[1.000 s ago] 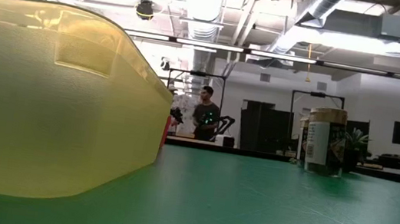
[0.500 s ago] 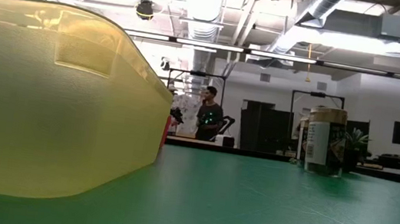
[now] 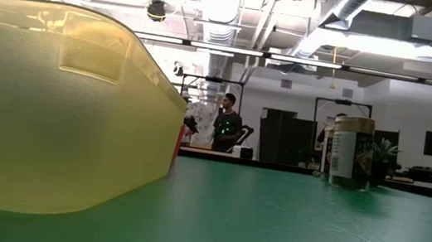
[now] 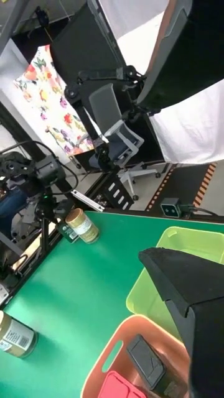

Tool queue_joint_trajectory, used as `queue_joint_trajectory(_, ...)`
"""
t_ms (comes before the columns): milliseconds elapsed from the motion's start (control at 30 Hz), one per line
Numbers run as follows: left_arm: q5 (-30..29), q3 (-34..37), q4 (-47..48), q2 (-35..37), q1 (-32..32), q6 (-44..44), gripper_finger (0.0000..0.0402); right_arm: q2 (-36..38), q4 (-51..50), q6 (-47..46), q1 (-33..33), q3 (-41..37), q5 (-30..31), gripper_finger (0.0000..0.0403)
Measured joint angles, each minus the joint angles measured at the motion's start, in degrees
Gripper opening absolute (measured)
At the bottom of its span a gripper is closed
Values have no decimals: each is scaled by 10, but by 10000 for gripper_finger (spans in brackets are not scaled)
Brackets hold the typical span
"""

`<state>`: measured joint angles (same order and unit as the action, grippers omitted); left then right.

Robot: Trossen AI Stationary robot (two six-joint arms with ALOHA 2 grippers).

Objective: Sort spices by type
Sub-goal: Put the black seasoning can into the orange bin

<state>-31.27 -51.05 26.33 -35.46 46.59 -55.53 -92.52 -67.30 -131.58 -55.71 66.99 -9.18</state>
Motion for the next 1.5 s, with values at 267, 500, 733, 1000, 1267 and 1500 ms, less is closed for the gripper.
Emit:
queue_joint_trajectory(267, 0, 0, 0, 0, 0, -2, 367, 5, 17, -1, -17, -11, -7, 286)
queue_joint_trajectory(500, 0, 0, 0, 0, 0, 9, 367, 9, 31, 16, -8, -11, 29, 286)
queue_joint_trajectory(733, 0, 0, 0, 0, 0, 8, 367, 10, 30, 12, 11, -6, 33, 286)
queue_joint_trajectory(1000, 1, 0, 0, 0, 0, 3, 367, 11, 32, 11, 23, 1, 30, 286)
queue_joint_trajectory(1267, 12, 0, -1, 0, 0, -2, 367, 11, 50, 9, 10, -10, 30, 286)
queue_joint_trajectory(1500, 12, 0, 0, 0, 0, -2, 367, -1, 57, 14, 6, -21, 30, 286)
